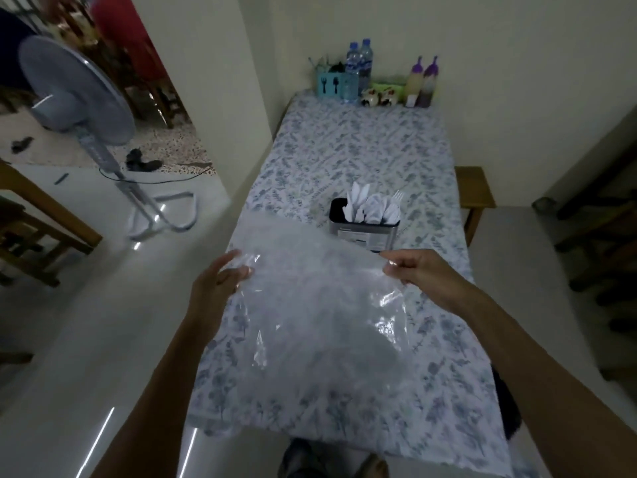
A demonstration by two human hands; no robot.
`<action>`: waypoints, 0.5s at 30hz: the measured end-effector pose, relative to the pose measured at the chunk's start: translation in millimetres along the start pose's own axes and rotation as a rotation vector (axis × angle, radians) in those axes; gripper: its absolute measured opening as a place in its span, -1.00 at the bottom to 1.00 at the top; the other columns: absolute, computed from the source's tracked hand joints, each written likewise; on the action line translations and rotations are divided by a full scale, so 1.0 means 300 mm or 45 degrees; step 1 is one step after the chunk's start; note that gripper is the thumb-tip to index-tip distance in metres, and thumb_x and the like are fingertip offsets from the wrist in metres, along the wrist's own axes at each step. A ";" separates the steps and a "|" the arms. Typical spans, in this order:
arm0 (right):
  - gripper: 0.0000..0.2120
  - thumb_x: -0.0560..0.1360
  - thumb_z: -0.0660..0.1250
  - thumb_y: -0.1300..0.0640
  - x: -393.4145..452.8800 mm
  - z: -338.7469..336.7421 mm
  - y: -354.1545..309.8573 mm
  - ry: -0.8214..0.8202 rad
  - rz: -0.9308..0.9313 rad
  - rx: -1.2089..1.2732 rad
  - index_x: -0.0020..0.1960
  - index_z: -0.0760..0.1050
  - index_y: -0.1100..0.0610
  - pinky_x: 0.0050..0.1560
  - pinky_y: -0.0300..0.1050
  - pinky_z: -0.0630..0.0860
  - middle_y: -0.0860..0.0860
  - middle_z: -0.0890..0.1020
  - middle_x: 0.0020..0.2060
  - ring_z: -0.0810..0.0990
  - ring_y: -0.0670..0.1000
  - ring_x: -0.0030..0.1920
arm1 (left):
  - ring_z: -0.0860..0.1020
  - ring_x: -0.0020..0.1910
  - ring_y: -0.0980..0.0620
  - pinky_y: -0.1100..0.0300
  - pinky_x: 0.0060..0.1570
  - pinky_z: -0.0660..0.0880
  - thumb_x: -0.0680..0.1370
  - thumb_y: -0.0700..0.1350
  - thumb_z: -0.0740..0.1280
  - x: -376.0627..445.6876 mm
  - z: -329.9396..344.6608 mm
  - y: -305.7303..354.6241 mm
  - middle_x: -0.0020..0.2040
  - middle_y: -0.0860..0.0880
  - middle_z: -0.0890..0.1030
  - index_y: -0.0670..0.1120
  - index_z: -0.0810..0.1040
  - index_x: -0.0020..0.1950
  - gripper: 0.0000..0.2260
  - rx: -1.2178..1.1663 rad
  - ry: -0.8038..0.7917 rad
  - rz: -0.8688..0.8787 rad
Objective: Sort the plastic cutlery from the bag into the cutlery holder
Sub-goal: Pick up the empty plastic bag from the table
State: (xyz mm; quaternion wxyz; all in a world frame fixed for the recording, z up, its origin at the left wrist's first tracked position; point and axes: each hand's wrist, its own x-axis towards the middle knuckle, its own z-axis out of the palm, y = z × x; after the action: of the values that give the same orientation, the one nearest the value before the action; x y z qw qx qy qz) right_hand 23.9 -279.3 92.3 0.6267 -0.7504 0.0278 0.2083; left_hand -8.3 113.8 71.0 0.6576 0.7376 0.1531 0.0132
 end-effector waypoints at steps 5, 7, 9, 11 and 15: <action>-0.77 0.32 0.66 0.17 -0.127 -0.140 -0.142 0.271 -0.228 -0.227 -0.05 0.72 0.11 -0.08 -0.18 0.60 0.03 0.72 -0.21 0.65 -0.11 -0.18 | 0.72 0.03 -0.06 0.13 -0.01 0.67 0.55 -0.18 0.49 -0.015 0.127 0.285 0.03 -0.11 0.75 0.00 0.26 0.61 -0.32 0.046 -0.141 0.295; -0.84 0.39 0.62 0.14 -0.177 -0.192 -0.193 0.400 -0.367 -0.294 -0.15 0.67 0.17 -0.25 -0.29 0.49 -0.05 0.65 -0.32 0.56 -0.19 -0.32 | 0.71 -0.03 -0.04 0.22 -0.07 0.66 0.57 -0.21 0.45 -0.014 0.181 0.384 0.00 -0.03 0.76 0.02 0.40 0.52 -0.46 0.134 -0.166 0.424; -0.77 0.45 0.57 0.11 -0.238 -0.249 -0.245 0.448 -0.456 -0.279 -0.14 0.62 0.26 -0.28 -0.30 0.43 -0.01 0.59 -0.33 0.52 -0.15 -0.33 | 0.70 0.01 -0.06 0.30 -0.04 0.62 0.54 -0.18 0.49 -0.019 0.230 0.463 0.00 0.05 0.75 -0.01 0.61 0.34 -0.64 0.252 -0.247 0.504; -0.75 0.44 0.55 0.04 -0.297 -0.316 -0.273 0.416 -0.504 -0.084 -0.13 0.59 0.21 -0.17 -0.18 0.44 0.09 0.59 -0.22 0.54 -0.04 -0.19 | 0.70 -0.02 0.07 0.39 -0.01 0.58 0.43 -0.18 0.59 -0.022 0.274 0.518 0.00 0.03 0.75 0.00 0.66 0.26 -0.59 0.382 -0.390 0.539; -0.84 0.57 0.36 0.07 -0.382 -0.421 -0.284 0.432 -0.600 0.307 -0.07 0.62 0.15 -0.22 -0.20 0.54 0.10 0.70 -0.17 0.64 0.01 -0.22 | 0.62 -0.12 0.07 0.54 -0.11 0.40 0.40 -0.07 0.62 0.008 0.393 0.567 -0.06 -0.05 0.66 -0.01 0.72 0.03 -0.77 0.624 -0.281 0.702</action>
State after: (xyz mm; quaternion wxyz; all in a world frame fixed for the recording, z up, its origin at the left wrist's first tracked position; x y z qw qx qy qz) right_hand -19.6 -406.6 227.4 0.7287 -0.6804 -0.0183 -0.0759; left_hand 55.5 -14.6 220.2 0.4460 0.8834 -0.1239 0.0731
